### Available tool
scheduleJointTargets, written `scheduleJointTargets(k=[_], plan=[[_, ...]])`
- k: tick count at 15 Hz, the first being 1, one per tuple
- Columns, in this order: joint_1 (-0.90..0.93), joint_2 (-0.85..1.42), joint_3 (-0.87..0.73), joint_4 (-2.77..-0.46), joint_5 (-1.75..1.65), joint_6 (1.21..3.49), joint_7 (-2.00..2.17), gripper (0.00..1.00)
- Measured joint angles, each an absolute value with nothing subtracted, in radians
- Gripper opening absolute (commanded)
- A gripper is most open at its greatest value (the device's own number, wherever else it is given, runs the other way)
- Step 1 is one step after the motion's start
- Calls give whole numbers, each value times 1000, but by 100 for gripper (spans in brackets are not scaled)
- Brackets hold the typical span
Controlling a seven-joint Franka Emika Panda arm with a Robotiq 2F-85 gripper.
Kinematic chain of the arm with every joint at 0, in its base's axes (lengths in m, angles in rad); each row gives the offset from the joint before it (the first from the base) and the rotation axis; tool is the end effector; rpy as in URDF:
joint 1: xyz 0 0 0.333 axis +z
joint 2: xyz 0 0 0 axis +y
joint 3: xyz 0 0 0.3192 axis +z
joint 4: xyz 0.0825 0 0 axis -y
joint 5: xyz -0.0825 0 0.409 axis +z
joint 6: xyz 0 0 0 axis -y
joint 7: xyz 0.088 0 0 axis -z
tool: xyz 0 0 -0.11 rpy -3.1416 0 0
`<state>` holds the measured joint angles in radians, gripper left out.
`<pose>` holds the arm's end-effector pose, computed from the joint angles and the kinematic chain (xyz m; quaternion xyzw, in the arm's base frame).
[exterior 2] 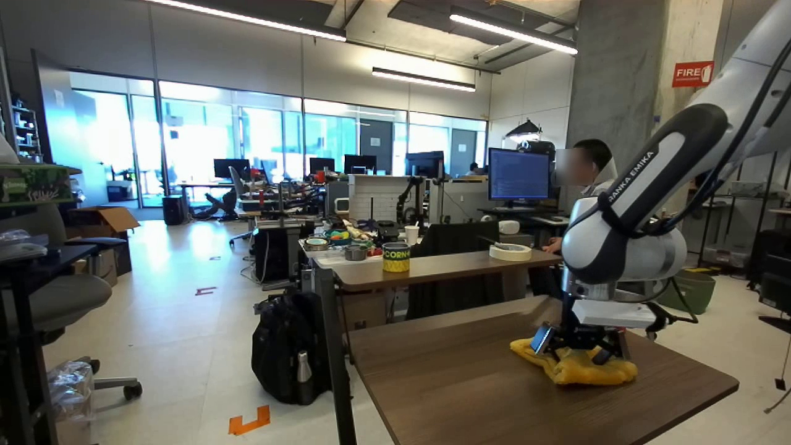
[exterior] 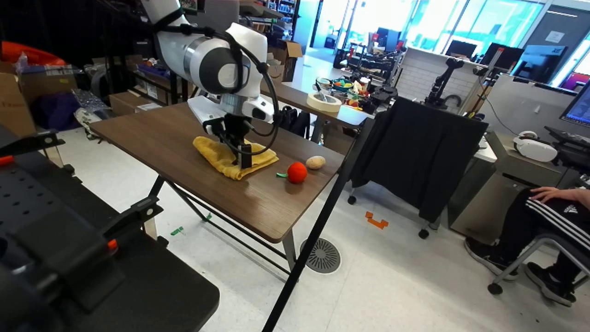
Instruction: Use the yellow towel to wipe the table
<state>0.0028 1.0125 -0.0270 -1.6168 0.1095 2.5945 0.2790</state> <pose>0.6708 -0.0172 0.0033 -0.9812 0.1915 0.0188 0.0138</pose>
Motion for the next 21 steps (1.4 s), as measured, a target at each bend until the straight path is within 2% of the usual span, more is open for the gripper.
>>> scheduleJointTargets(k=[3, 6, 11, 15, 21], plan=[[-37, 982, -9, -1672, 110, 2592, 249, 100], [-44, 948, 80, -1734, 127, 2592, 178, 100], [38, 953, 211, -1747, 156, 2574, 154, 100], [127, 983, 202, -1687, 157, 2568, 196, 100], [55, 1019, 119, -1551, 219, 2564, 226, 100]])
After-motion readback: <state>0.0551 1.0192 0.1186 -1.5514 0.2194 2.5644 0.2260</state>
